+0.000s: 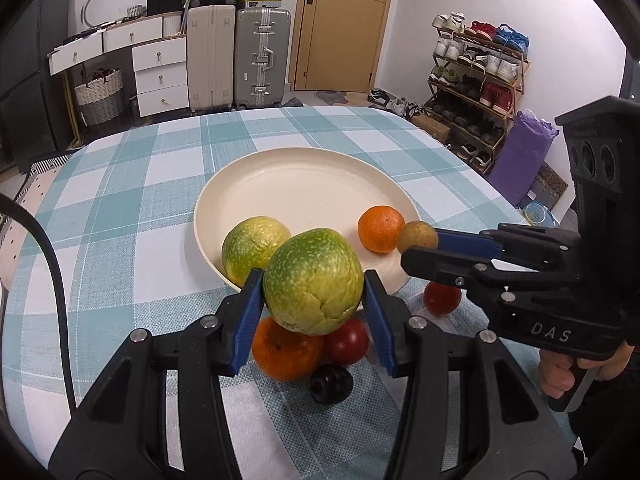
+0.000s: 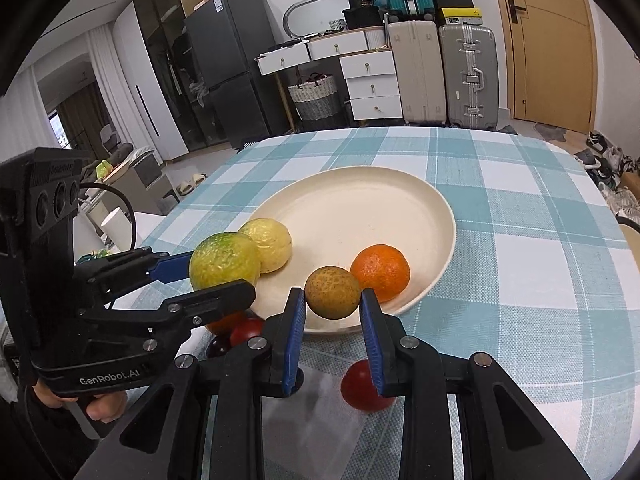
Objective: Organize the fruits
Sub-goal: 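Carry the green citrus with the left gripper while the right carries the brown fruit over the plate, then lower and open the left gripper on the plate while the right releases the brown fruit there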
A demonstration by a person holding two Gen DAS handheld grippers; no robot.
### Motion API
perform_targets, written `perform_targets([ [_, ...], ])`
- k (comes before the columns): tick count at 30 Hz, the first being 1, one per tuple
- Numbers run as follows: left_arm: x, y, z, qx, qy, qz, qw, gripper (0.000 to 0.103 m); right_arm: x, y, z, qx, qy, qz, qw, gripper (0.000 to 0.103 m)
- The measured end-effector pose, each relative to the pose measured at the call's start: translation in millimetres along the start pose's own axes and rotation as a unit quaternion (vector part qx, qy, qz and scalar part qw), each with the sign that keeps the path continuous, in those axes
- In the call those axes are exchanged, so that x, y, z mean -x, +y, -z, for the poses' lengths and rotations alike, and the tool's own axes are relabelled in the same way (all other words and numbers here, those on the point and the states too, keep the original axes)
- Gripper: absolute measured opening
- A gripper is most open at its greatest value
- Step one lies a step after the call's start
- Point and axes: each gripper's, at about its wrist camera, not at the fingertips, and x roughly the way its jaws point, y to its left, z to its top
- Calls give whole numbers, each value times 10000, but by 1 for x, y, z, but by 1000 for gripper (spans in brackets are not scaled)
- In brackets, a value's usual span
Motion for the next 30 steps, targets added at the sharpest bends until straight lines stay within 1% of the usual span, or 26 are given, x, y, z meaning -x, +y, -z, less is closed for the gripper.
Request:
perform_targets([
  [15,-21,5,-8,-60,145,-92,9998,46,-19,-4,-5,18,152,-41,9999,29],
  [22,-31,10,-9,-67,183,-213,9996,46,-25,-3,-8,66,192,-36,9998,29],
  [30,-36,10,-9,-148,160,-305,9993,46,-30,-2,-10,206,170,172,9995,29],
])
